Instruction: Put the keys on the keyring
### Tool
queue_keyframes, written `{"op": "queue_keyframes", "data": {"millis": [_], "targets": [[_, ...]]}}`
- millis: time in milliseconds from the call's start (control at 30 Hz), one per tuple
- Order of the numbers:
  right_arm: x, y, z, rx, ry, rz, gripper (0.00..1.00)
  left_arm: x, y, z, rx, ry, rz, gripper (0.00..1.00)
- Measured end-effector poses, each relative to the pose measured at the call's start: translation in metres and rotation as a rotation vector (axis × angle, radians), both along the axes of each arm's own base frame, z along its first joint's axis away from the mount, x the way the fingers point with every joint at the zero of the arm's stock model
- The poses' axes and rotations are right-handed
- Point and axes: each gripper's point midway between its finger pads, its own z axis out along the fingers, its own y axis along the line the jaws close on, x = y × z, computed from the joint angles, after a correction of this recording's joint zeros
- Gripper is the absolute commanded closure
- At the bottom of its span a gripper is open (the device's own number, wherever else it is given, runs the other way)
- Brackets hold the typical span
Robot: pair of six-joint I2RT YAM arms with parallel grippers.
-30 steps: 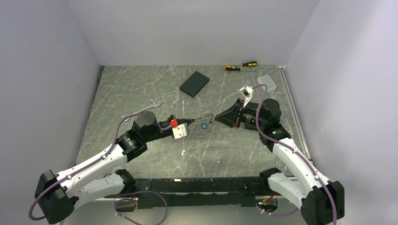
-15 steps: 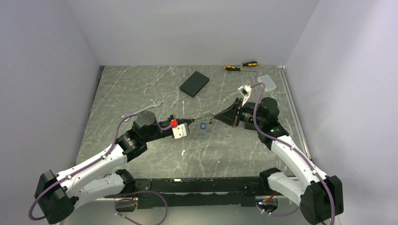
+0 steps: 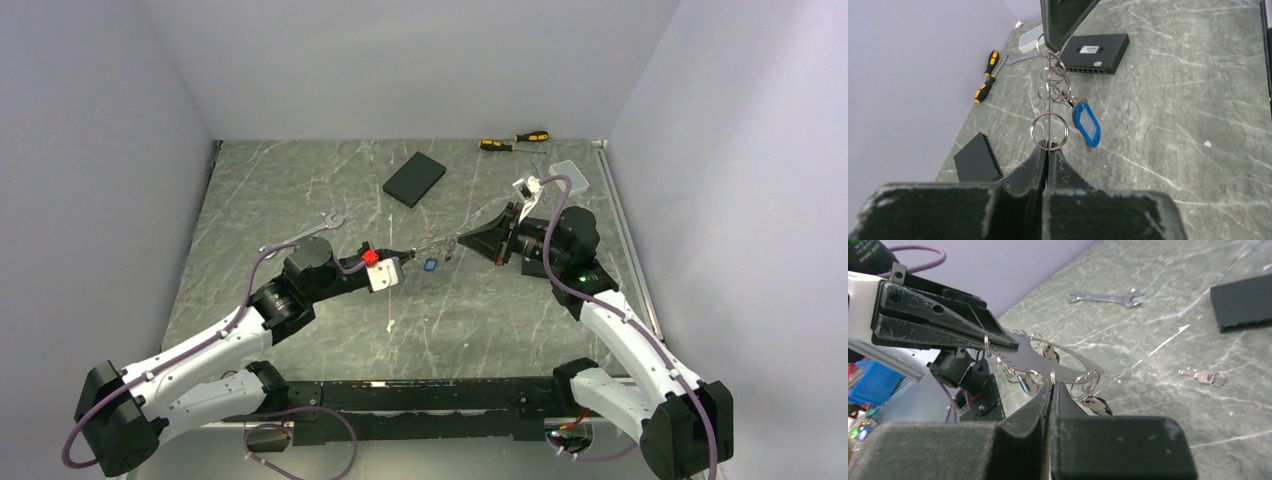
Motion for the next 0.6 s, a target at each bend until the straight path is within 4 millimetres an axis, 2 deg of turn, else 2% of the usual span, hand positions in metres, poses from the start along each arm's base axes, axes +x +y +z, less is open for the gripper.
{"op": "queue_keyframes", "data": {"millis": [233, 267, 400, 433, 500, 600], "targets": [[0.011, -0.001, 0.028, 0.021, -0.086, -0.043, 1.00, 0.005, -0.004, 0.016, -0.055, 0.000, 0.014, 1.00], [0.013, 0.000, 0.032, 0.027, -0.100, -0.041, 1.00, 0.005, -0.004, 0.020, -0.062, -0.002, 0.016, 0.94], [0.021, 0.006, 0.044, 0.050, -0.141, -0.024, 1.00, 0.005, -0.005, 0.028, -0.067, -0.009, 0.010, 0.29], [0.025, 0.008, 0.047, 0.055, -0.153, -0.021, 1.00, 0.002, -0.006, 0.029, -0.060, -0.001, -0.008, 0.21], [0.030, 0.011, 0.050, 0.061, -0.171, -0.005, 1.00, -0.005, -0.008, 0.030, -0.034, -0.001, -0.049, 0.14], [0.032, 0.018, 0.055, 0.068, -0.195, 0.049, 1.00, -0.015, -0.008, 0.030, 0.019, 0.003, -0.105, 0.13]]}}
